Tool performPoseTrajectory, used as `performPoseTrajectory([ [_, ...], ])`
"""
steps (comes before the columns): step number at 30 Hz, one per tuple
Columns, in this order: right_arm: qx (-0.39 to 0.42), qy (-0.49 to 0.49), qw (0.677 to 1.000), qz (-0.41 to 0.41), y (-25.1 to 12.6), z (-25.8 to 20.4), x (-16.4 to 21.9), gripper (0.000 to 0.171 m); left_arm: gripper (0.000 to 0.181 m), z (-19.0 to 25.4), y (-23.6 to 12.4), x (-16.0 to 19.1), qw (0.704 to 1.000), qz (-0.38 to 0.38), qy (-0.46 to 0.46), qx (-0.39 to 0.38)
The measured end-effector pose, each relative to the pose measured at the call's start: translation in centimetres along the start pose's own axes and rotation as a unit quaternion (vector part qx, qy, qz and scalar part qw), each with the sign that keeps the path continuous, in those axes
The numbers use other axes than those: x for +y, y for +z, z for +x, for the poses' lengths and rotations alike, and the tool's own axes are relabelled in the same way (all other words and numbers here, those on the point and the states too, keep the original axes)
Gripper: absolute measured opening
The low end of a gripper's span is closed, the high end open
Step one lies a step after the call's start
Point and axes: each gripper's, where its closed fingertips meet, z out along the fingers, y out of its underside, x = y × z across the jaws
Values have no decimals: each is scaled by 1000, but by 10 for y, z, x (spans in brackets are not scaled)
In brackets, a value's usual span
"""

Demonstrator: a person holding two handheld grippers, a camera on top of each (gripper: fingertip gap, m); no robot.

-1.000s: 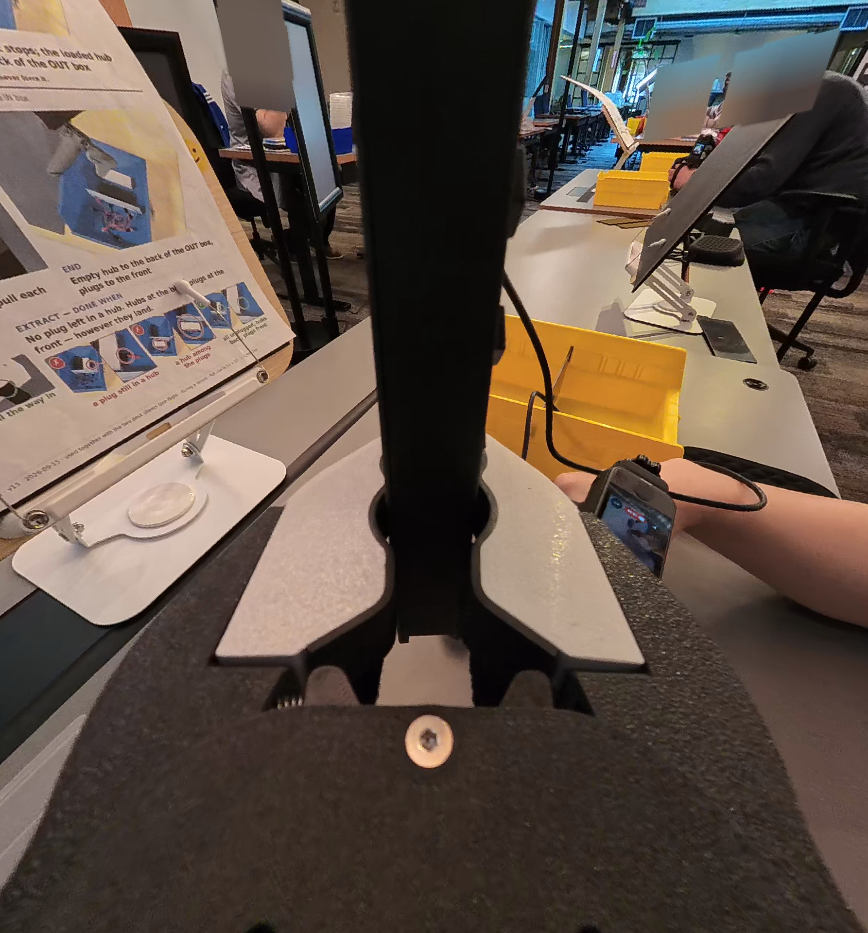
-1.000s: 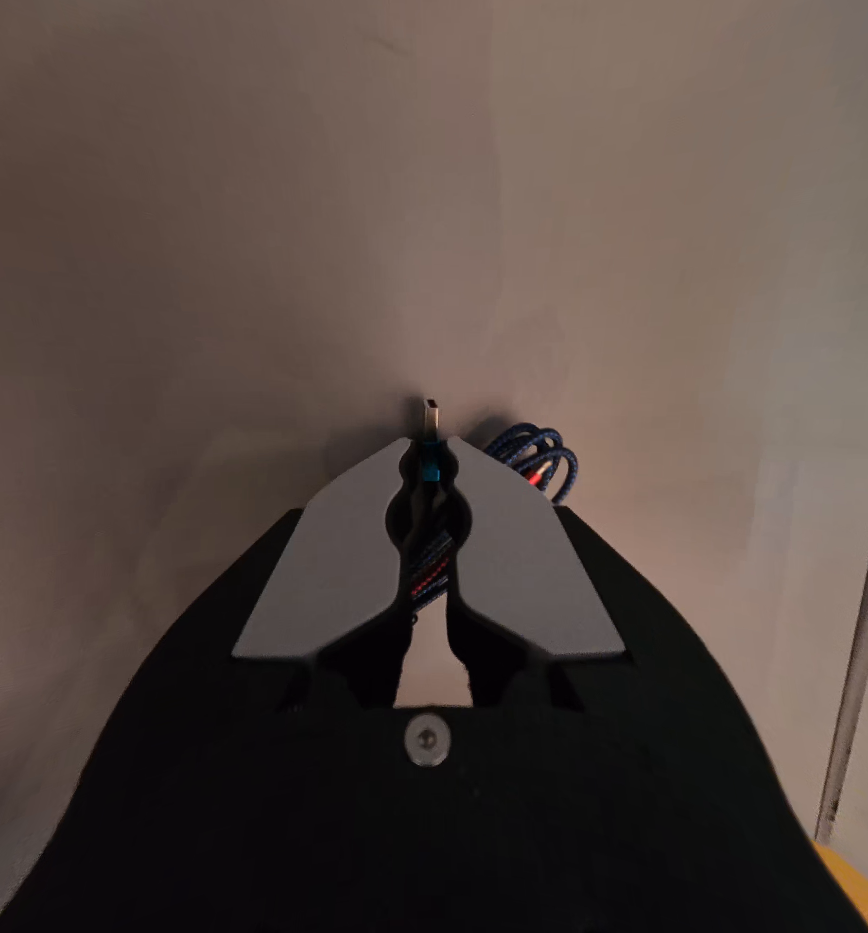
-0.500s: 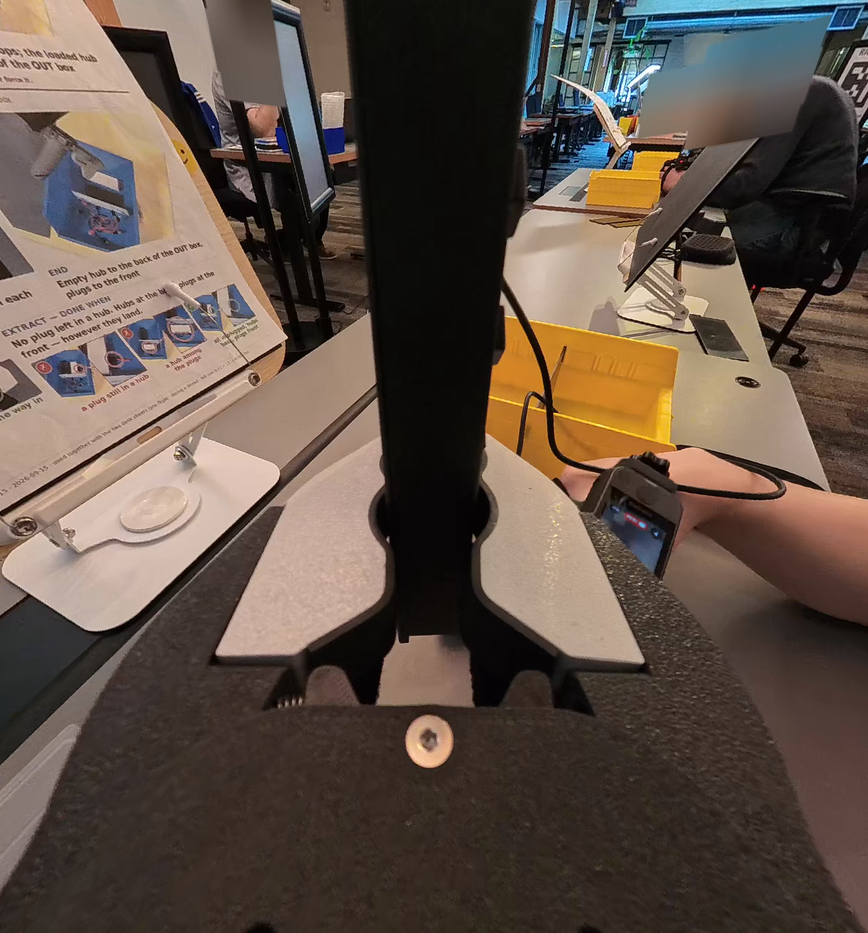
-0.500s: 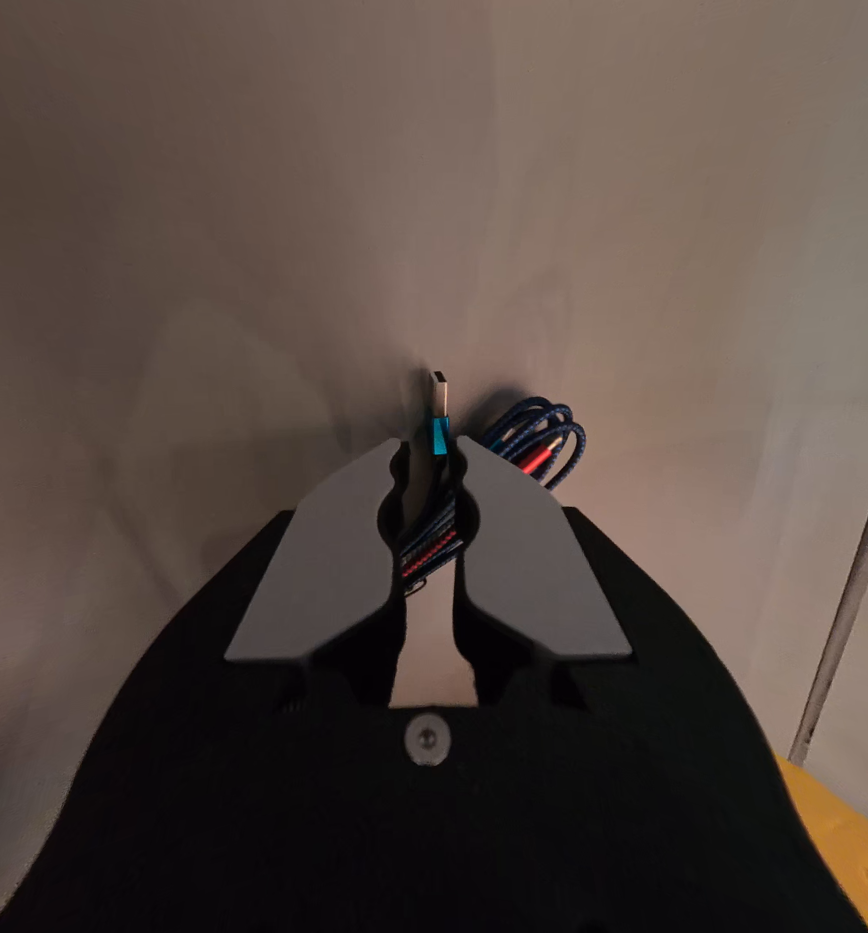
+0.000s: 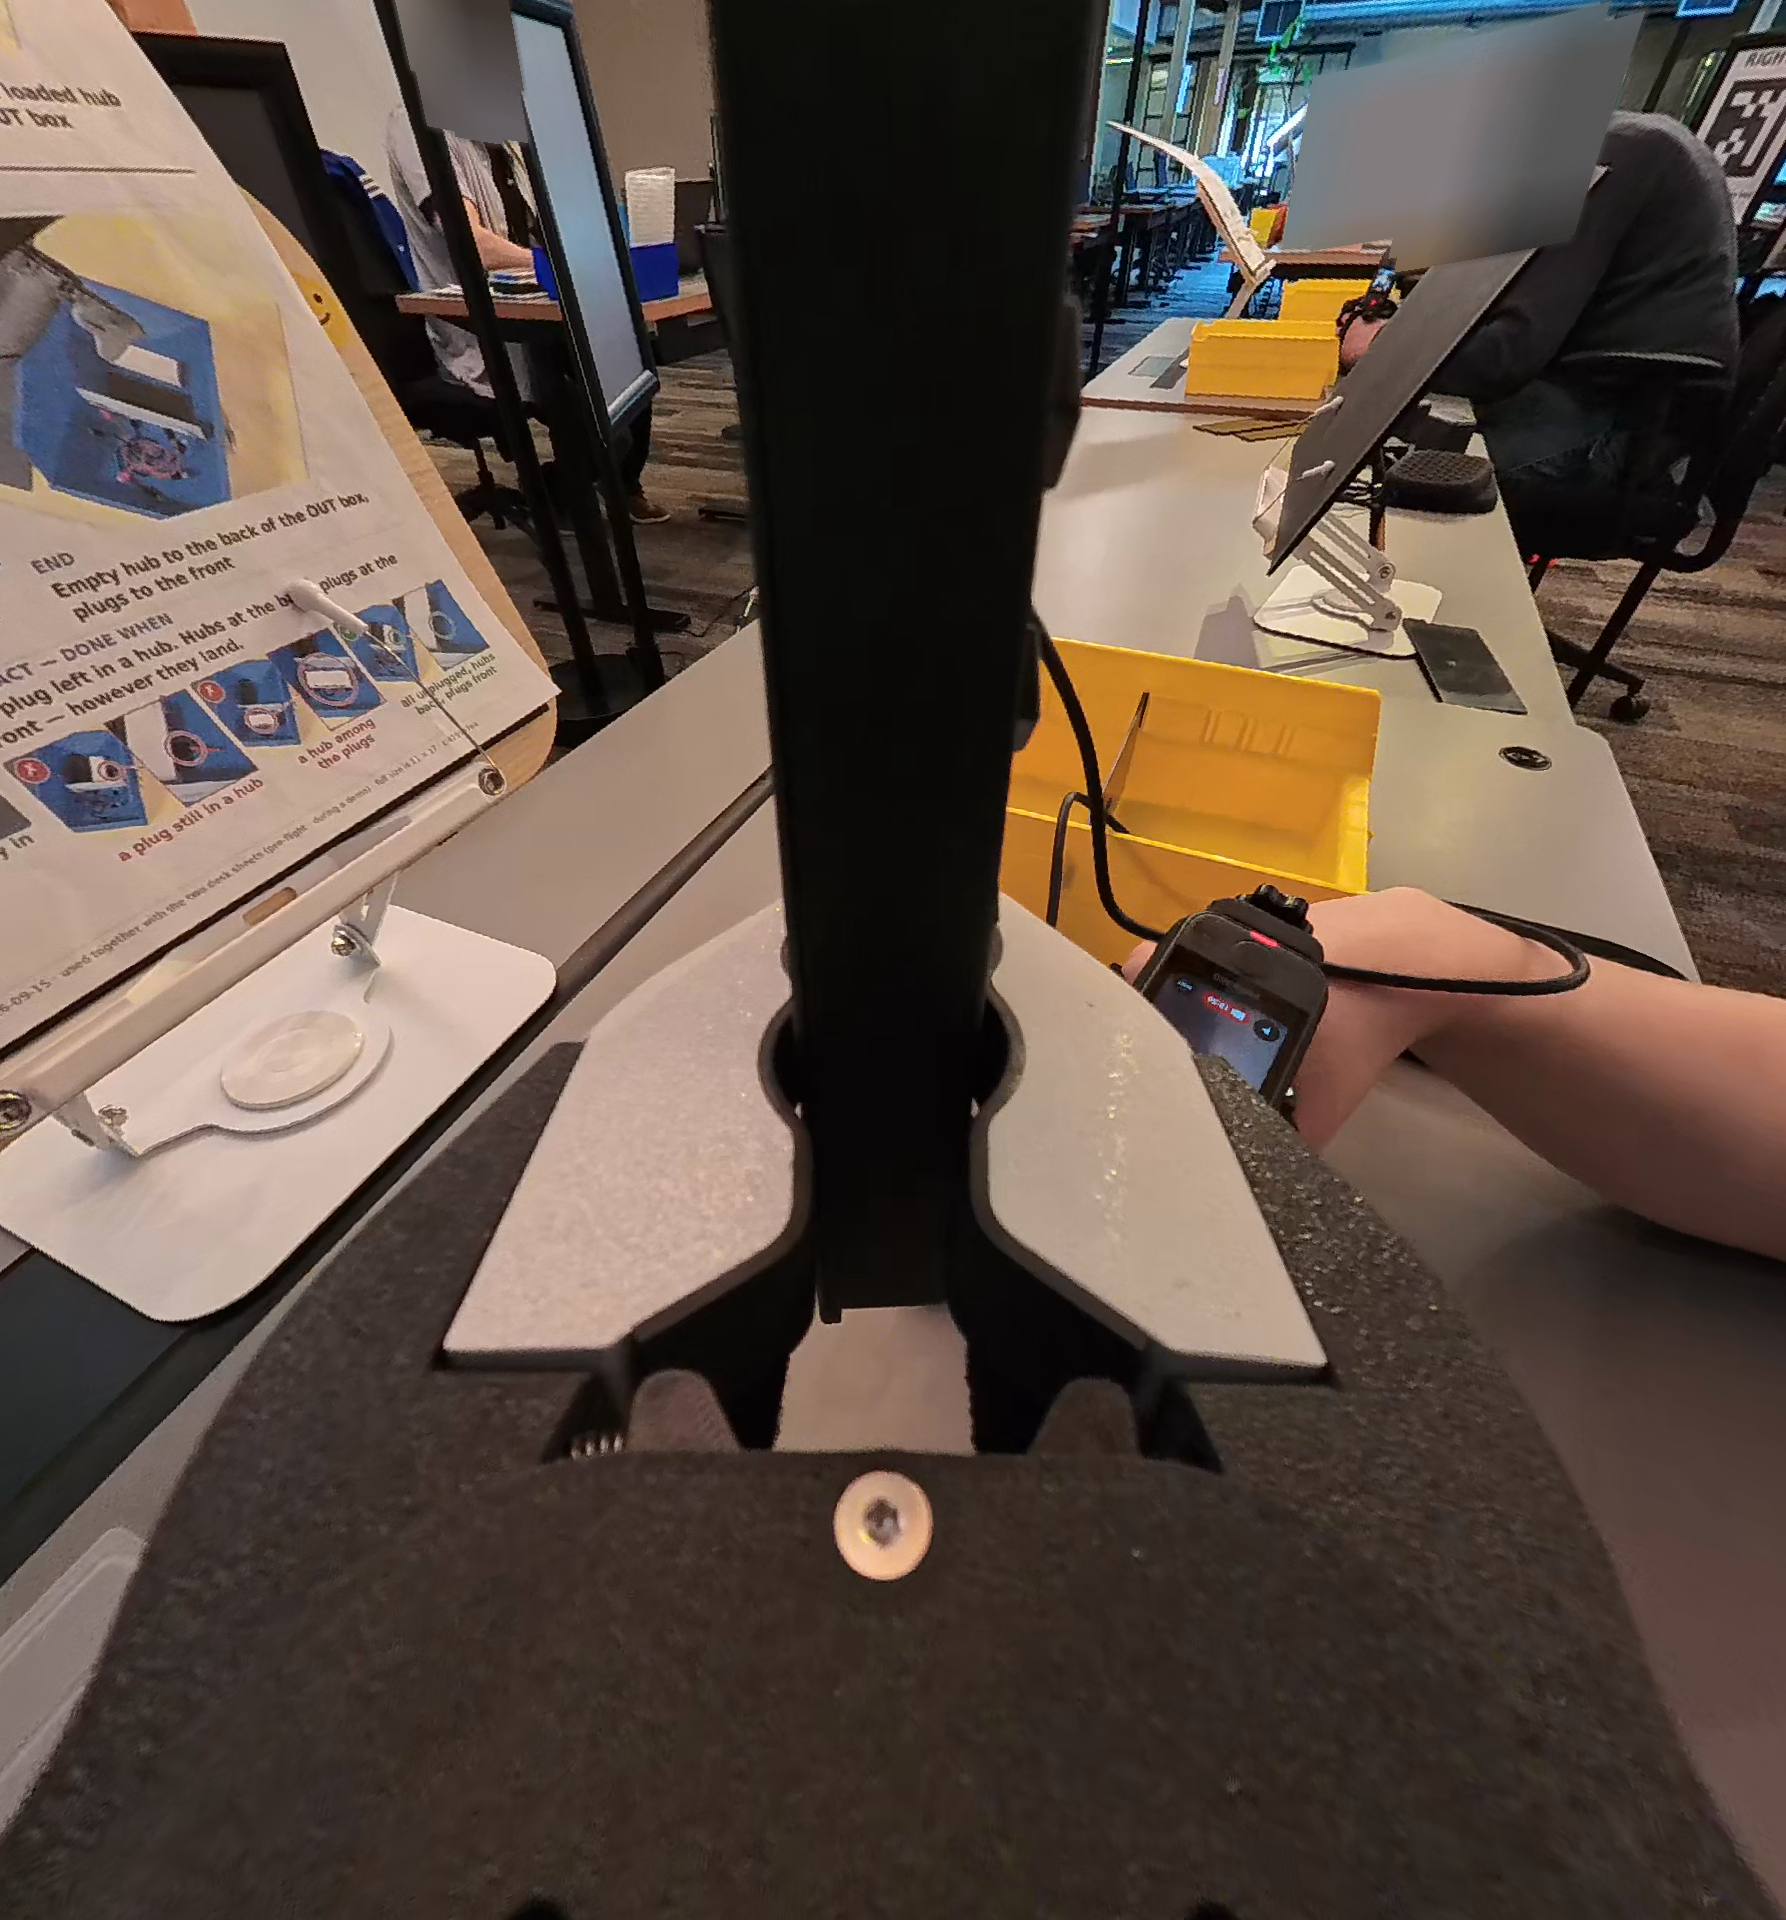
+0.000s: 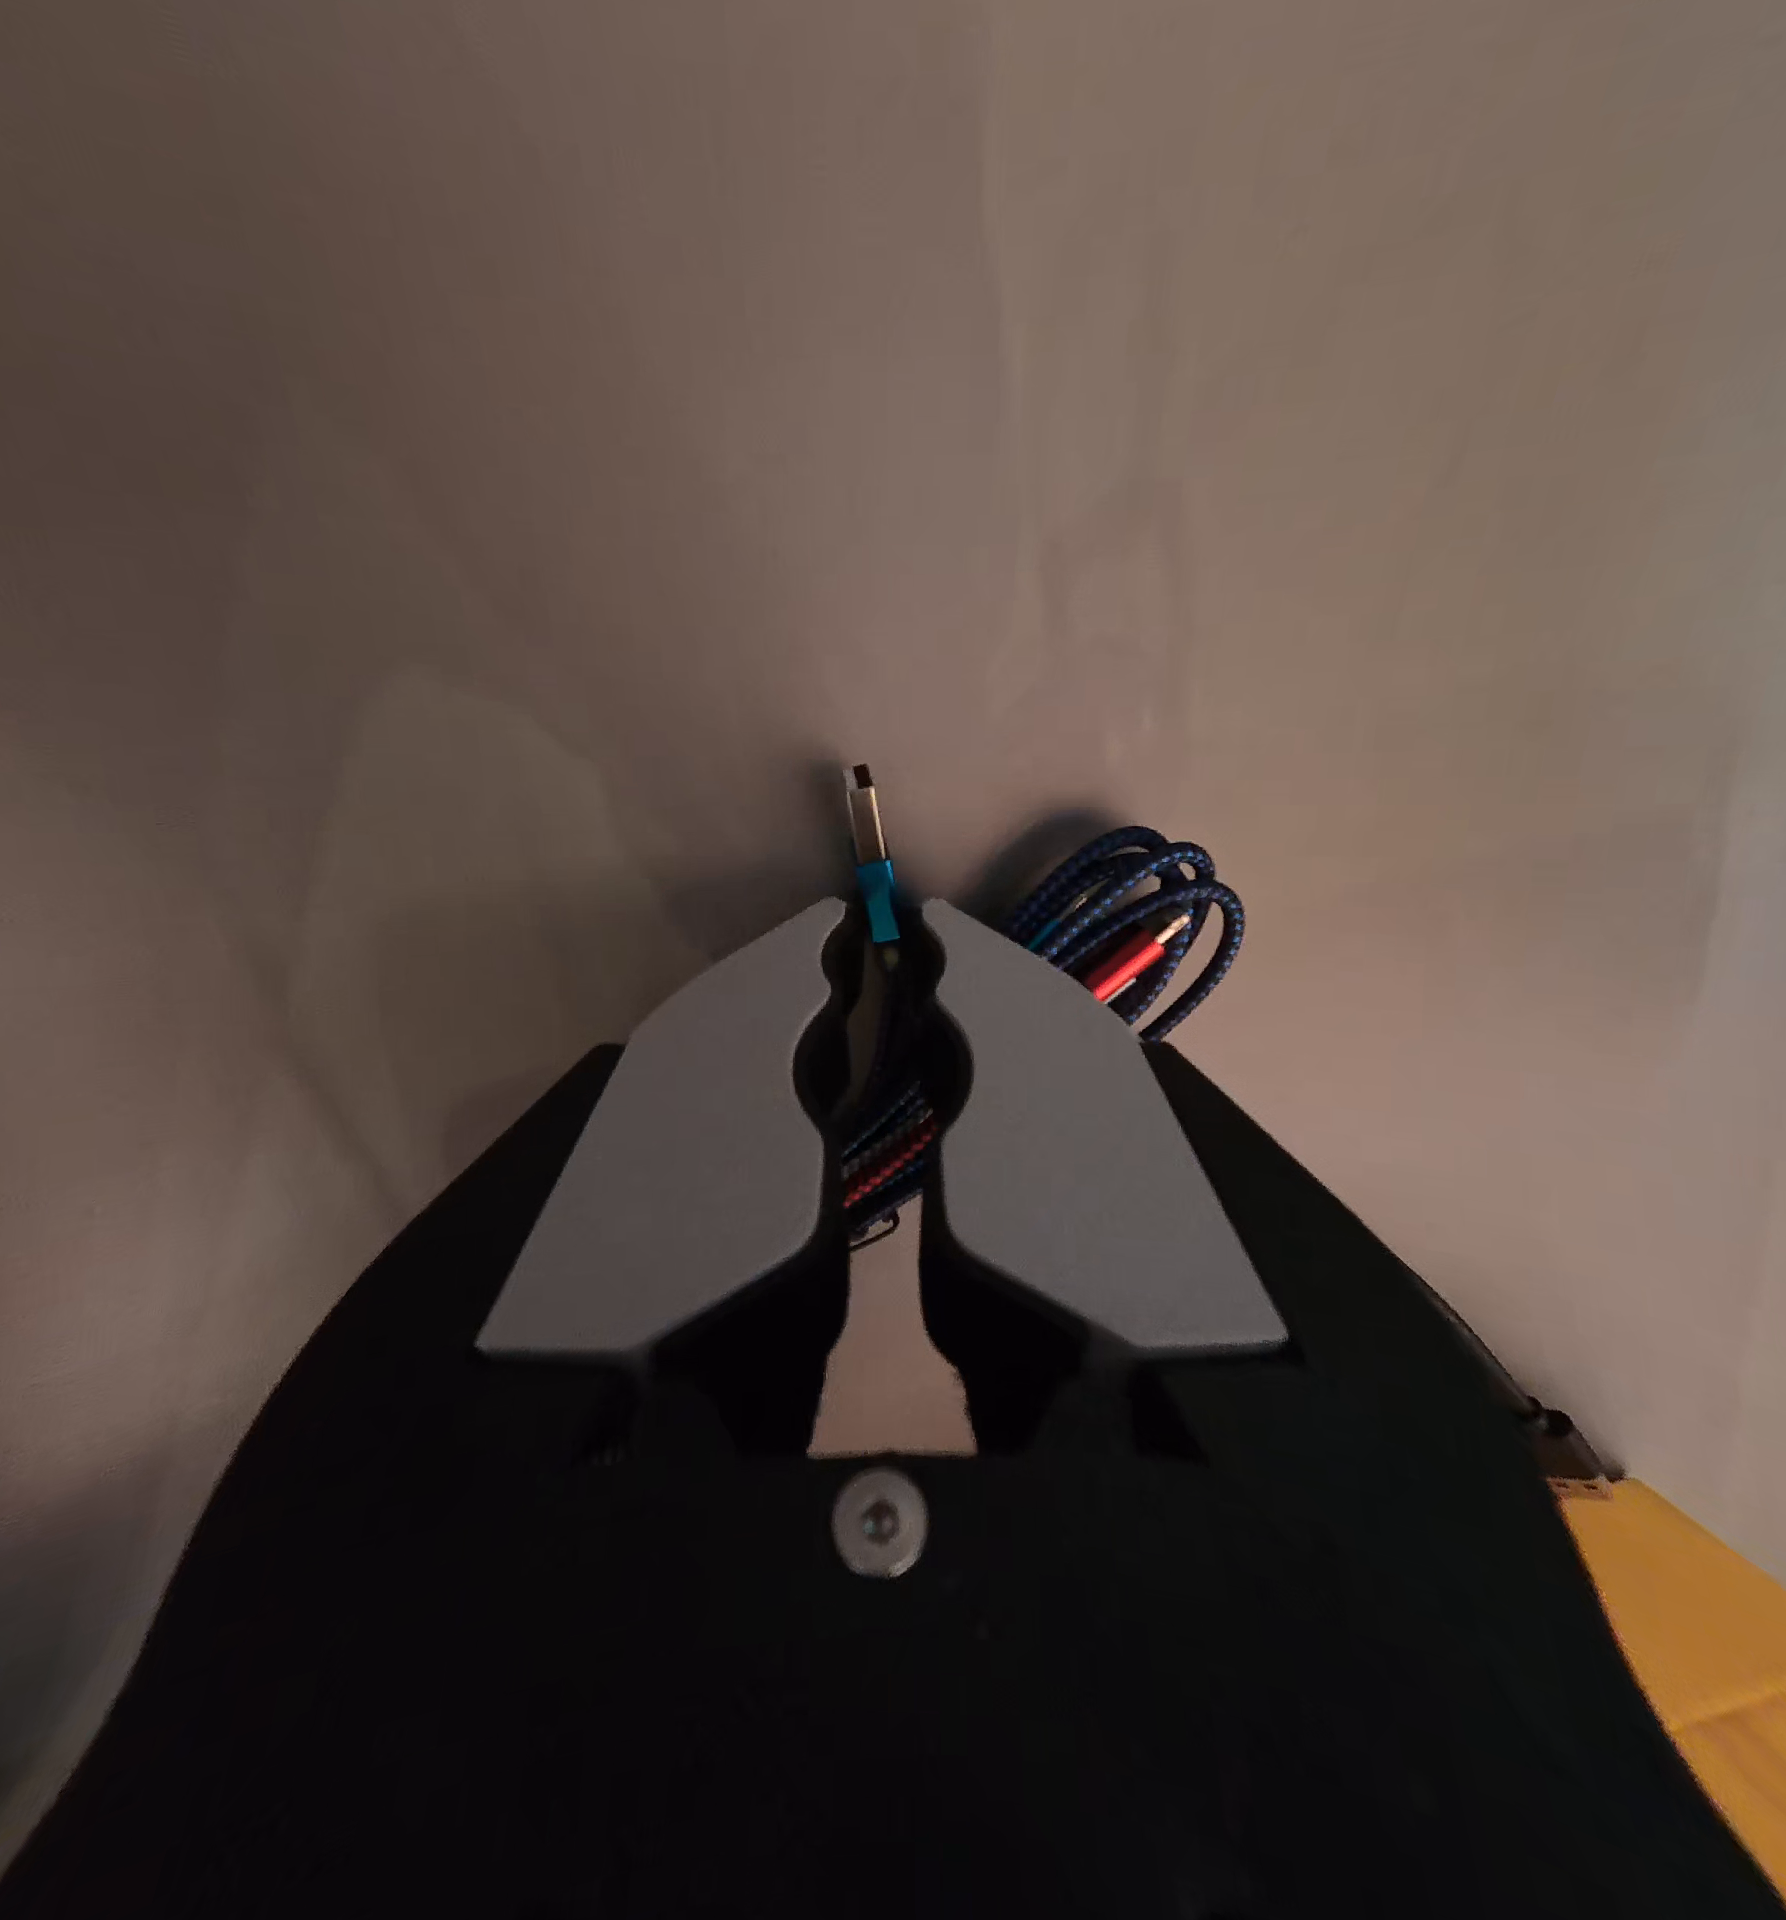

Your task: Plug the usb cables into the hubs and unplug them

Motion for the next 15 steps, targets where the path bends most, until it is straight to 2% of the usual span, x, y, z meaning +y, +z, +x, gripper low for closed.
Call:
performPoseTrajectory([
  [7, -4, 2, 1000, -1, 0, 0, 0, 9, 26, -1, 1, 1, 1000, -1, 4, -2],
  [15, 29, -55, 998, -21, 0, 0, 0, 7, 25, -4, -1, 1, 1000, 2, 12, -10],
])
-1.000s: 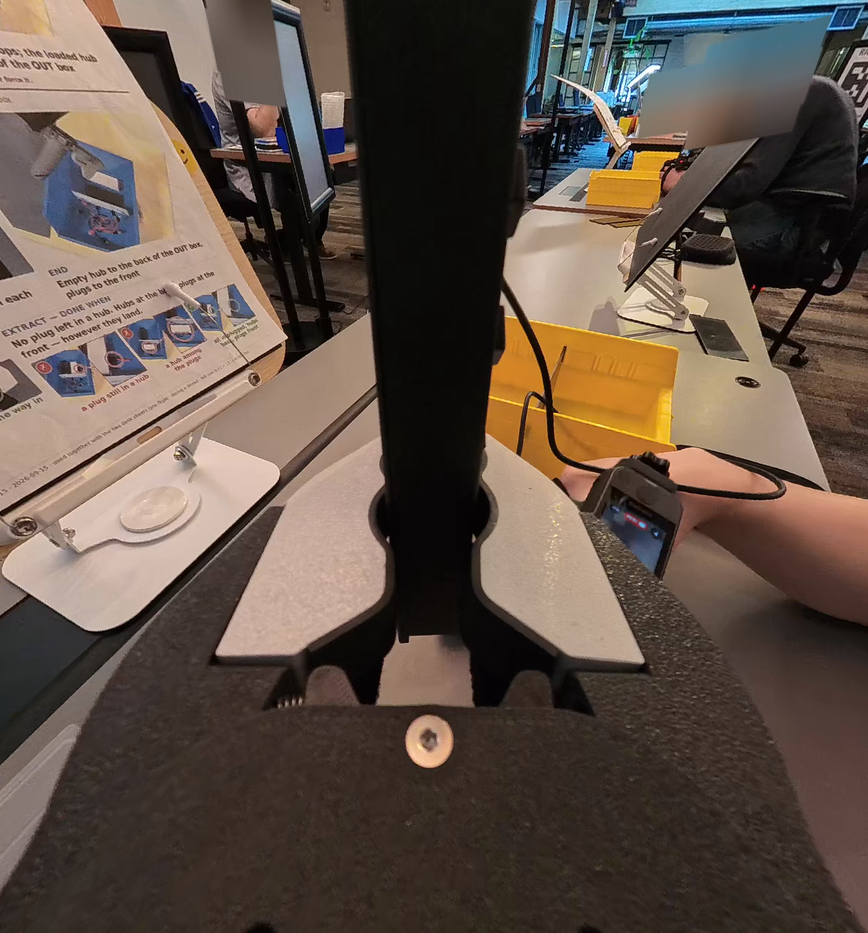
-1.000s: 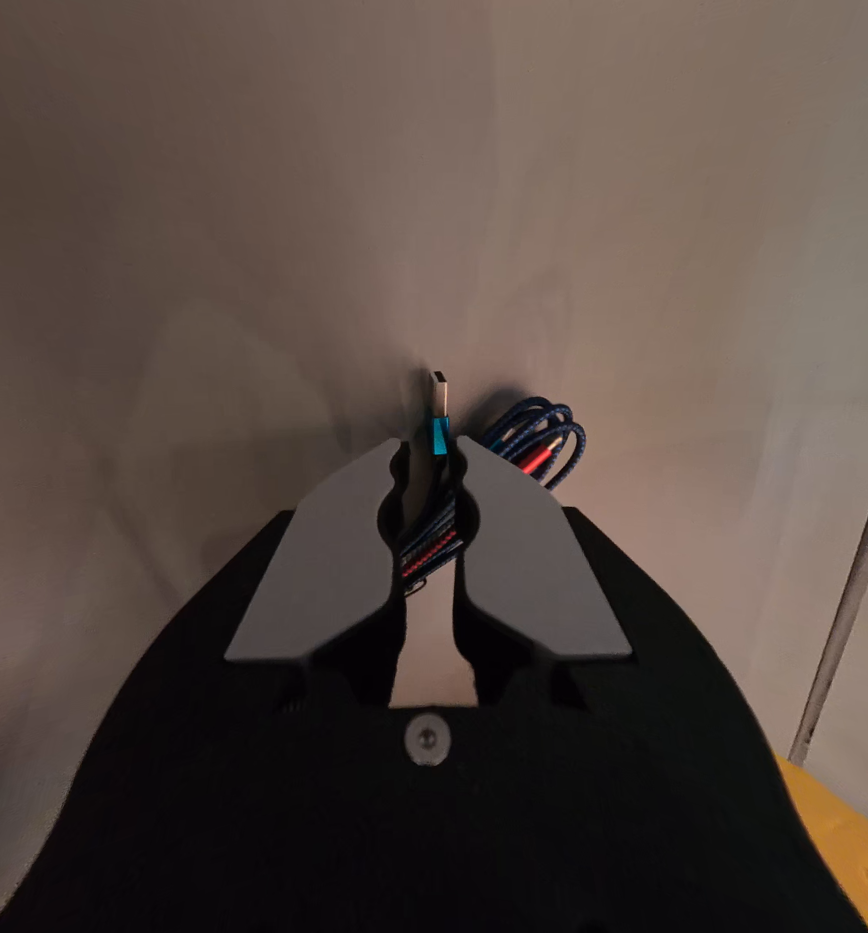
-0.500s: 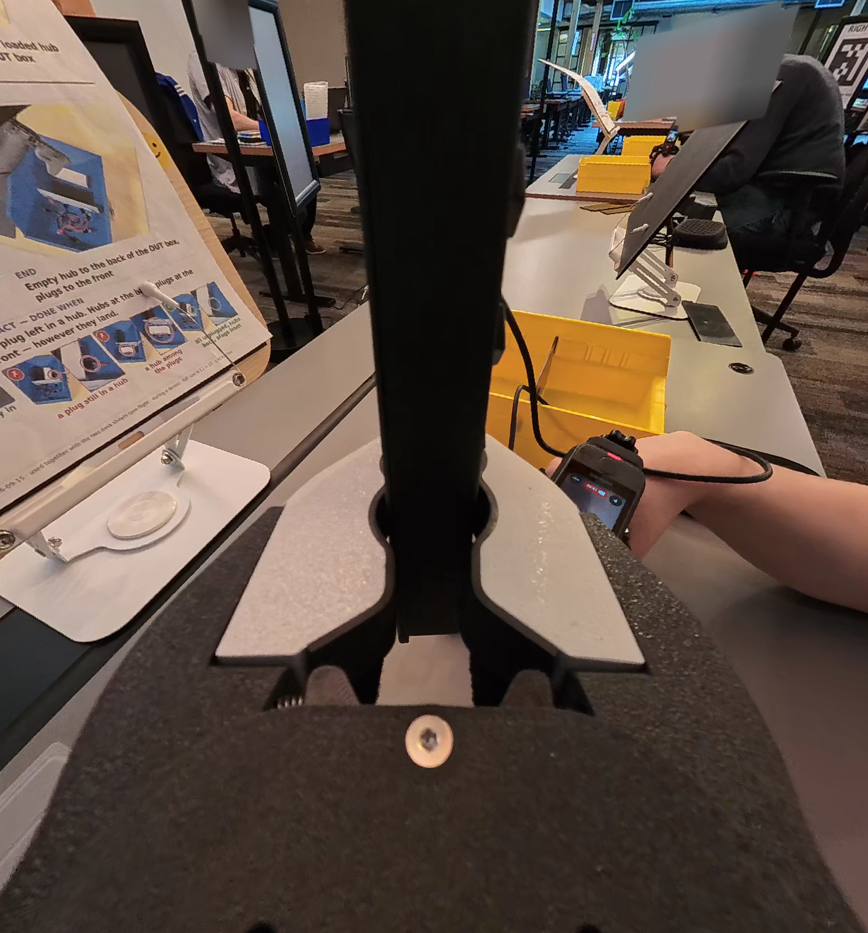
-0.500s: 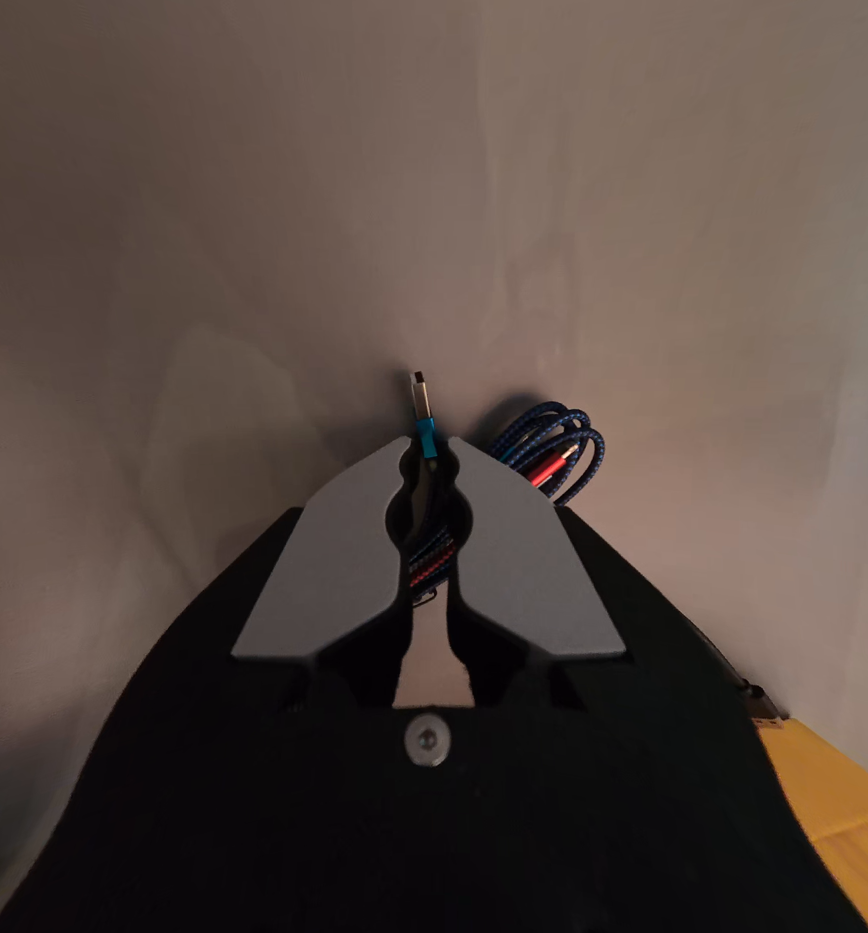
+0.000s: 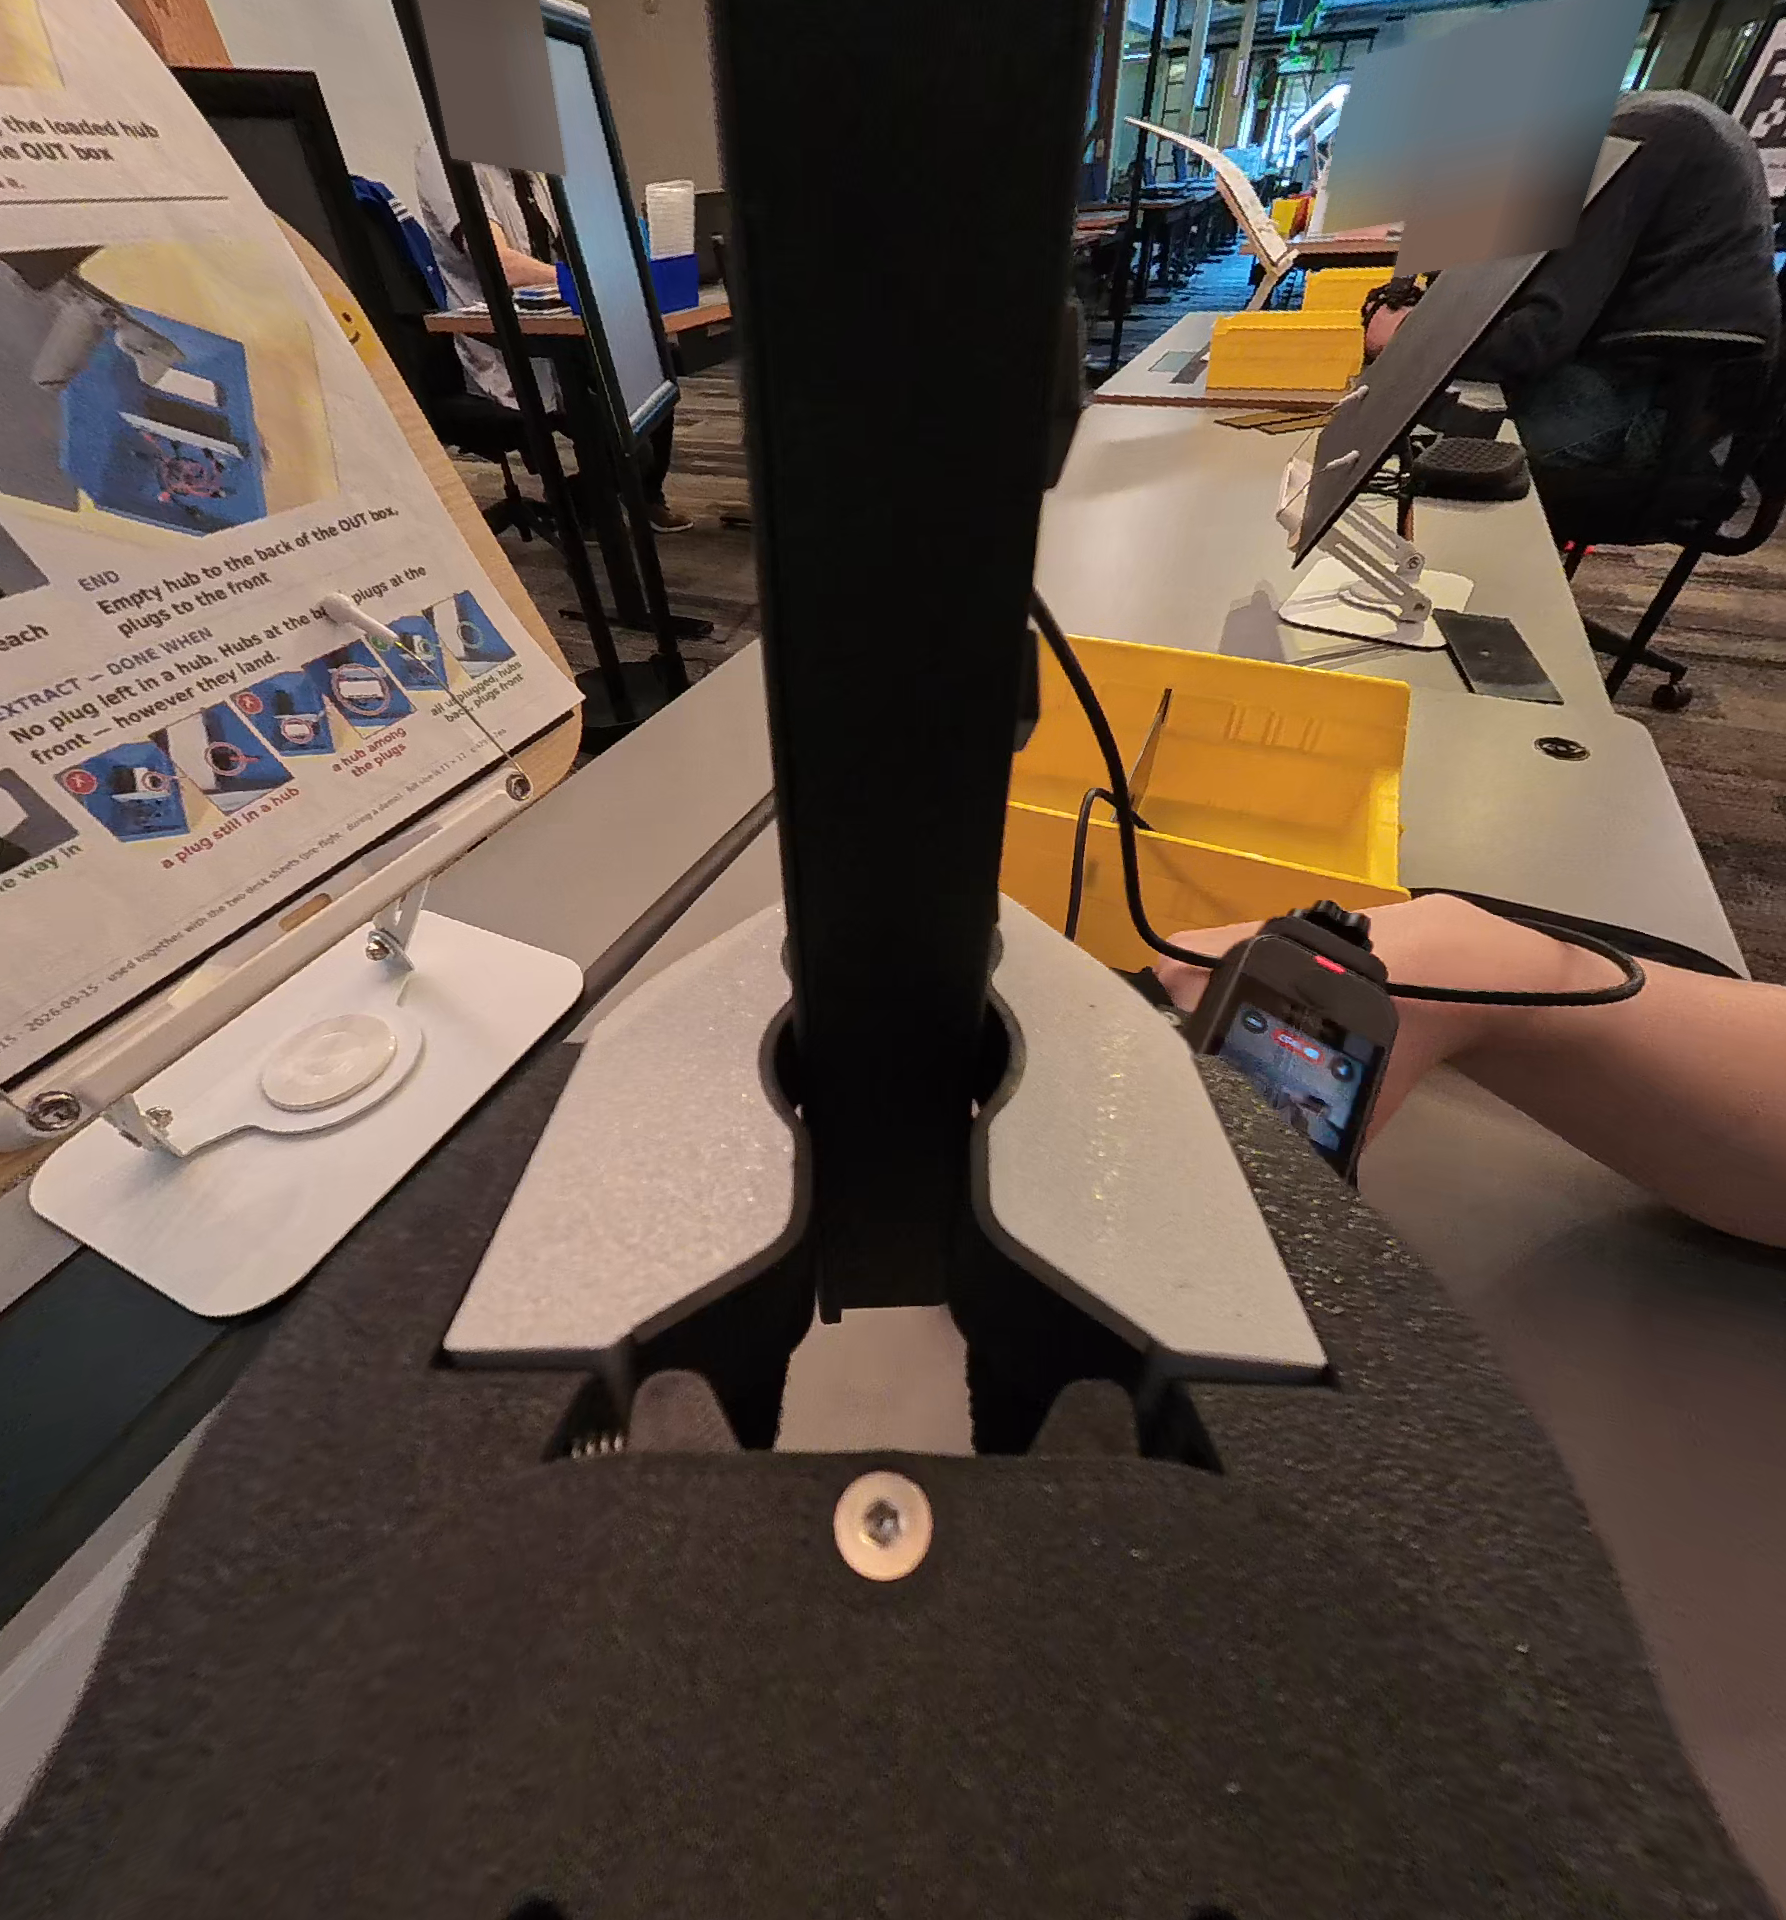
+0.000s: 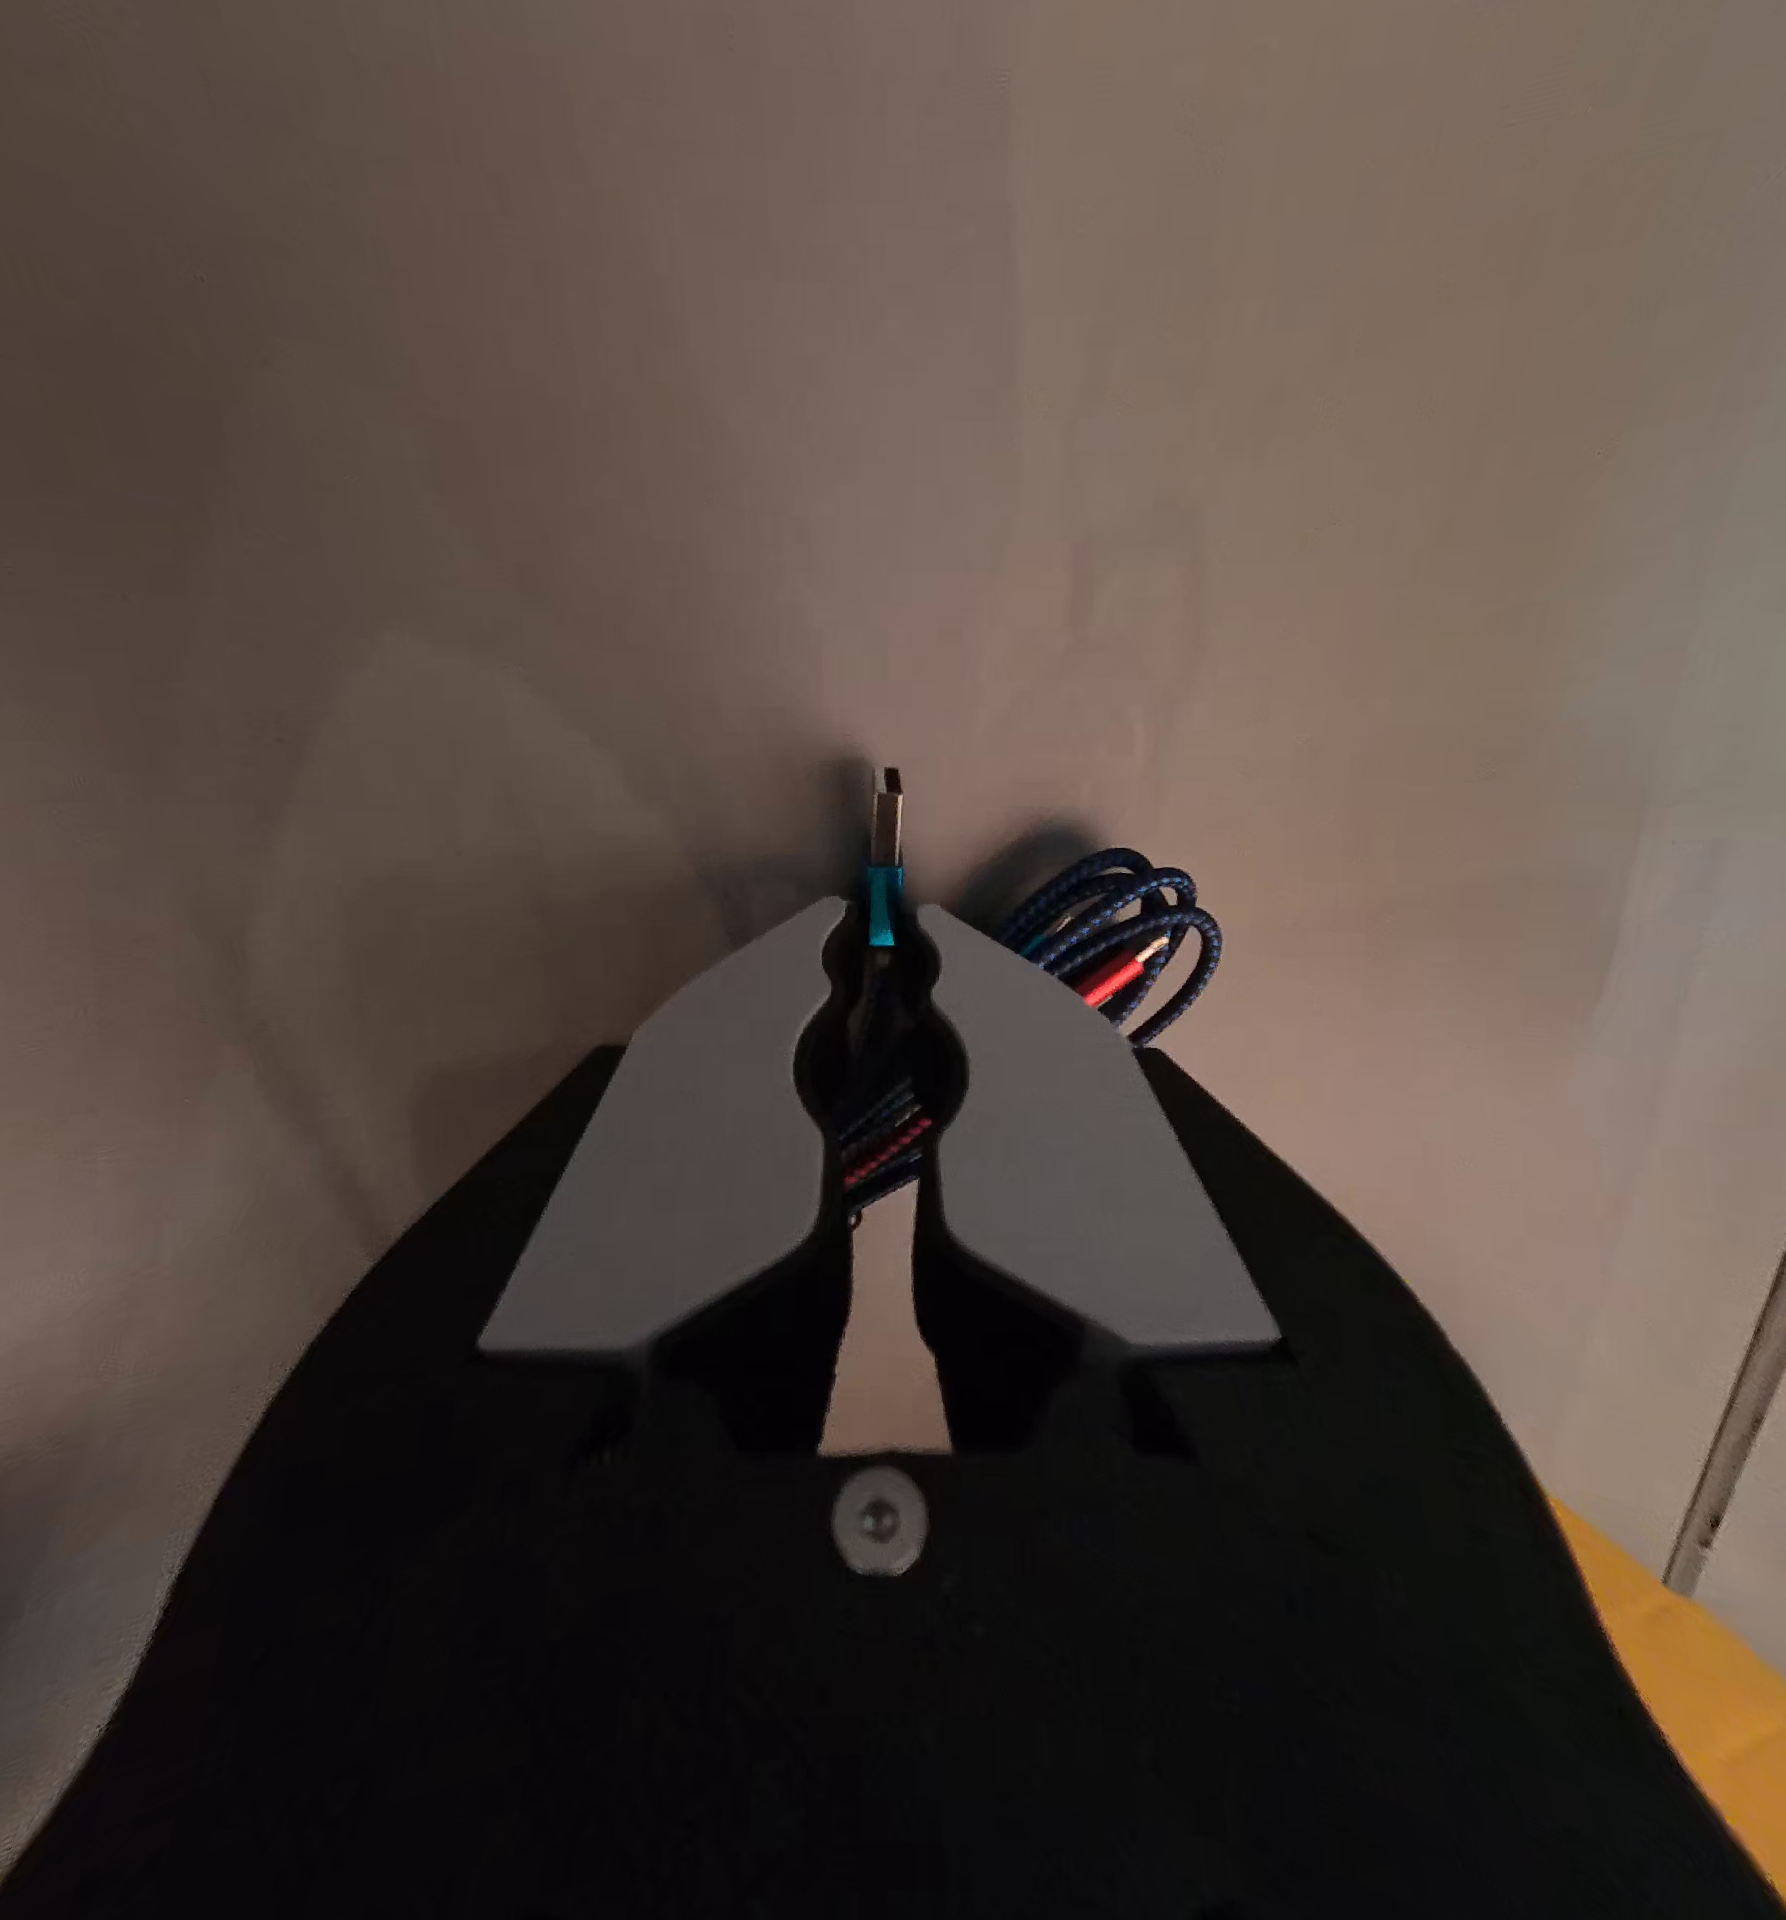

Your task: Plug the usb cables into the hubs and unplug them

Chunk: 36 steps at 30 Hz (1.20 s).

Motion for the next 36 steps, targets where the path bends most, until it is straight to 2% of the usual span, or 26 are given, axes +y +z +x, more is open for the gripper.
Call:
performPoseTrajectory([
  [7, 16, -34, 999, -17, 0, -3, -1, 7, 26, -4, -2, 0, 1000, 2, -1, -6],
  [11, -7, -56, 998, 7, -2, -15, -11, 7, 25, -5, -2, 1, 1000, 1, -1, -8],
  [16, -58, -62, 989, 120, -27, -32, -43, 7, 25, -9, -4, 1, 1000, 1, -1, -15],
  [25, -78, -46, 955, 281, -95, -36, -76, 7, 25, -12, -8, -2, 1000, 9, -5, -25],
  [30, -92, -44, 921, 376, -140, -41, -91, 7, 25, -12, -8, -2, 999, 7, 2, -33],
  [36, -83, -92, 869, 479, -196, -55, -102, 7, 25, -9, -4, -1, 999, 4, 8, -33],
])
